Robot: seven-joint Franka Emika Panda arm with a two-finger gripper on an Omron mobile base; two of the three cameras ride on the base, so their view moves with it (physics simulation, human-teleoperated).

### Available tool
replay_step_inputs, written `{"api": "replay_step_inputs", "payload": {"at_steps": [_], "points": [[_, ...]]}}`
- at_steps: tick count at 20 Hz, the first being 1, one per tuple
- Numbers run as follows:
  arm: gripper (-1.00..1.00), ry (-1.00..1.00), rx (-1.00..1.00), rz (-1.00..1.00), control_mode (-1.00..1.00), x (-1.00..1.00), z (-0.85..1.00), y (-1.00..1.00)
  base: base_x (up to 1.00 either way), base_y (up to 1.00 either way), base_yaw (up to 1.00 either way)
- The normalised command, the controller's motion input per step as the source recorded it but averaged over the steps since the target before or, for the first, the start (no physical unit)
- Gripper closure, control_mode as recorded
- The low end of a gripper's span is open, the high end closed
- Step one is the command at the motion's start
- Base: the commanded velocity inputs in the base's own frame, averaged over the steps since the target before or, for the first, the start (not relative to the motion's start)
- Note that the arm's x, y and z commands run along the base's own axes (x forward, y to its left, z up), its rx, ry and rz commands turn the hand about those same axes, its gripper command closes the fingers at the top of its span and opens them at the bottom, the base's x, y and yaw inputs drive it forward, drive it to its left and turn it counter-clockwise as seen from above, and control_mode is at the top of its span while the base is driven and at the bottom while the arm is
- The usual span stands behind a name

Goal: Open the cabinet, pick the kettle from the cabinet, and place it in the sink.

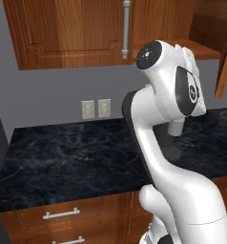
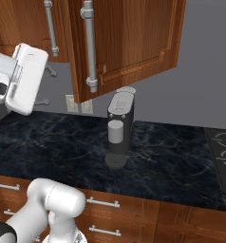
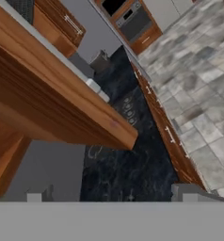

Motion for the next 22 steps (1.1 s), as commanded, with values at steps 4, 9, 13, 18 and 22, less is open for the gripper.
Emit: {"api": "replay_step_inputs", "payload": {"at_steps": [4,9,13,18,22], "points": [[-1.00,-0.22,-0.09,-0.14,-1.00,0.27,-0.03,-0.05,0.00,0.00,0.00],[-1.00,-0.10,-0.06,-0.11,-1.00,0.32,0.00,-0.09,0.00,0.00,0.00],[-1.00,-0.06,-0.02,-0.08,-1.00,0.36,0.00,-0.09,0.00,0.00,0.00],[-1.00,-0.08,0.00,-0.05,-1.00,0.37,0.00,-0.08,0.00,0.00,0.00],[-1.00,-0.01,0.00,-0.06,-1.00,0.38,0.02,-0.15,0.00,0.00,0.00]]}}
